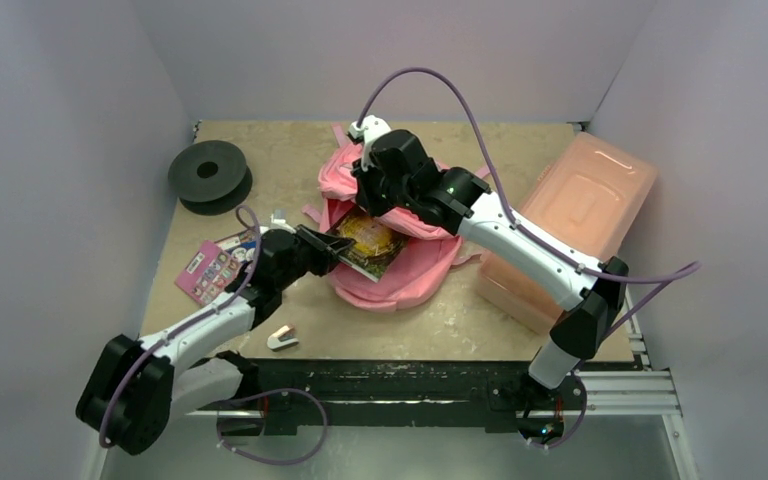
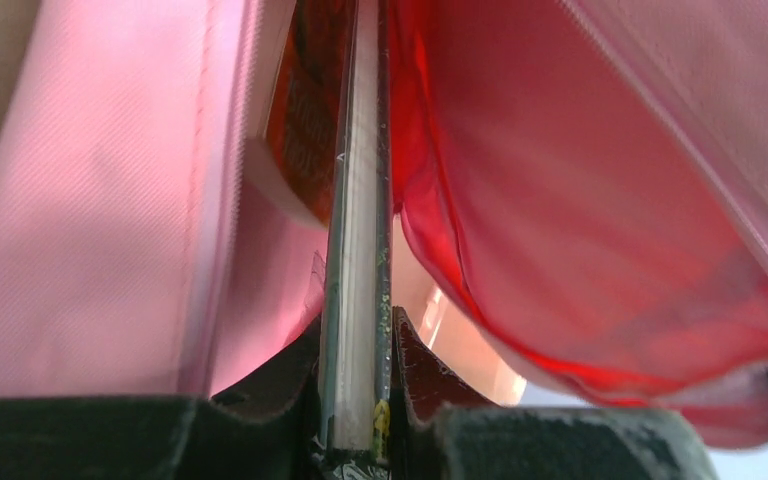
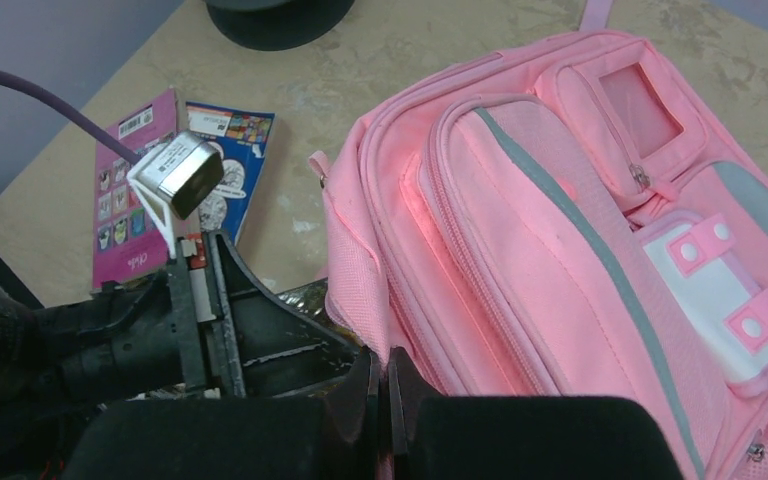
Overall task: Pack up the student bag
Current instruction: Place the book in the student bag.
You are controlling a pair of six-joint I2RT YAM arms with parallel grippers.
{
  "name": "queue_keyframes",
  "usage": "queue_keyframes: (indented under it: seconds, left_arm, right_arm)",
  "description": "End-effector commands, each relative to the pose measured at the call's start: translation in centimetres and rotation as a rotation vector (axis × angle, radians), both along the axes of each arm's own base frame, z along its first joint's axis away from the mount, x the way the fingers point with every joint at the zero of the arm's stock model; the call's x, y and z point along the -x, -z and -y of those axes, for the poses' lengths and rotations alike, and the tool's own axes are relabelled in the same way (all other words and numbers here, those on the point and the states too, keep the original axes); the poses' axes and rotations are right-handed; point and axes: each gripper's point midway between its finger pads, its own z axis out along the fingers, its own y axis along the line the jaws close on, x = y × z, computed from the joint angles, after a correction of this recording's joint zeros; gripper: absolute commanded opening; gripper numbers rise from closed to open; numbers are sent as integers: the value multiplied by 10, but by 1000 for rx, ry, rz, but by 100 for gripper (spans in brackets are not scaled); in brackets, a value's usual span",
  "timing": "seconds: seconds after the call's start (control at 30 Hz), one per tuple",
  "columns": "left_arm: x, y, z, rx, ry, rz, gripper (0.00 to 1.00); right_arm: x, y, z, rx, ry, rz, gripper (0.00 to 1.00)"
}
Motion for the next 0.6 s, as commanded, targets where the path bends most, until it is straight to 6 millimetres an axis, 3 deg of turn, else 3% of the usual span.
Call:
queue_keyframes:
  seconds: [0.0, 0.1, 0.2, 0.27, 0.4, 0.47, 0.57]
  left_arm:
    - [-54, -73, 14, 80, -123, 212, 0]
    - [-84, -63, 26, 36, -150, 173, 0]
    - [-102, -27, 29, -39, -193, -1, 0]
    - [-109, -18, 30, -63, -214, -49, 2]
    - [-107, -5, 28, -107, -231, -162, 25]
    - [-96, 4, 25, -166, -215, -237, 44]
    - [-77, 8, 27, -197, -147, -311, 60]
  right_arm:
    - [2, -56, -18, -189, -33, 81, 0]
    - [4, -51, -21, -191, -46, 66, 0]
    - [3, -46, -19, -182, -41, 65, 0]
    - [0, -41, -17, -164, -31, 74, 0]
    - [-7, -30, -12, -128, -1, 82, 0]
    - [-11, -24, -11, -115, 6, 79, 0]
    - [-17, -14, -9, -98, 15, 73, 0]
